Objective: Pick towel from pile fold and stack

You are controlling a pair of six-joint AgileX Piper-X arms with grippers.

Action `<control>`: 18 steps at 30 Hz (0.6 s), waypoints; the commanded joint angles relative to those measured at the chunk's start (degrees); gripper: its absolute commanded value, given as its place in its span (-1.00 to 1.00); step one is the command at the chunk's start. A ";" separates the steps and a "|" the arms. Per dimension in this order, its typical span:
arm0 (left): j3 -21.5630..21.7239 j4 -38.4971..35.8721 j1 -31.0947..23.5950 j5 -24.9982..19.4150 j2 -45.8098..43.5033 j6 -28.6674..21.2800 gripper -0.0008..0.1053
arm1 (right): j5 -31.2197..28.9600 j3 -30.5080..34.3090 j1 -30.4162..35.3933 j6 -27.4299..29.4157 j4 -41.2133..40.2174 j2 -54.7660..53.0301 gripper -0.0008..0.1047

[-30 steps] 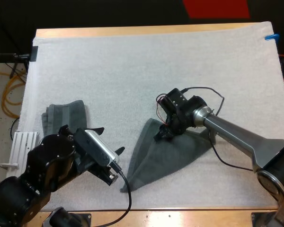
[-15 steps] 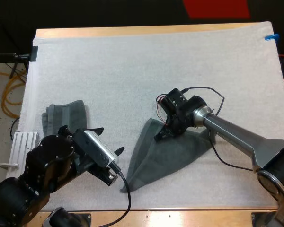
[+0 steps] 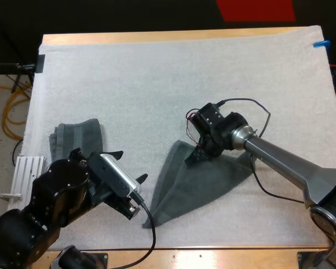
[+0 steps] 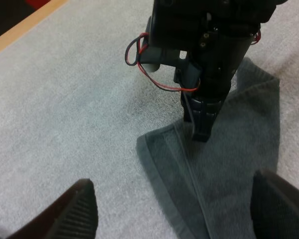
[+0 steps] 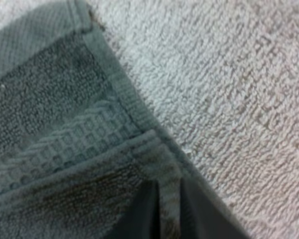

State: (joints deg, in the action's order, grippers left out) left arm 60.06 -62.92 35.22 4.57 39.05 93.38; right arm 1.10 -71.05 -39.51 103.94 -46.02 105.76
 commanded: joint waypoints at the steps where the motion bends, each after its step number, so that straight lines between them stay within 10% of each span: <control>1: 0.09 0.14 0.08 0.35 0.29 0.65 0.19 | 1.12 -0.28 -0.08 0.50 0.71 -0.06 -0.49; 5: 0.09 0.14 0.08 0.35 0.29 0.65 0.19 | 1.11 -0.28 -0.08 0.50 2.39 0.90 -0.01; 11: 0.09 0.14 0.08 0.35 0.29 0.65 0.19 | 1.36 -0.28 -0.14 0.26 1.98 3.68 0.00; 18: 0.09 0.14 0.08 0.35 0.29 0.65 0.19 | 1.17 -0.28 -0.14 0.27 0.16 3.85 -0.77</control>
State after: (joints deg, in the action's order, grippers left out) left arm 60.06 -62.86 35.22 4.57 39.37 93.38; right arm 2.60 -71.34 -39.68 104.14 -44.64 109.44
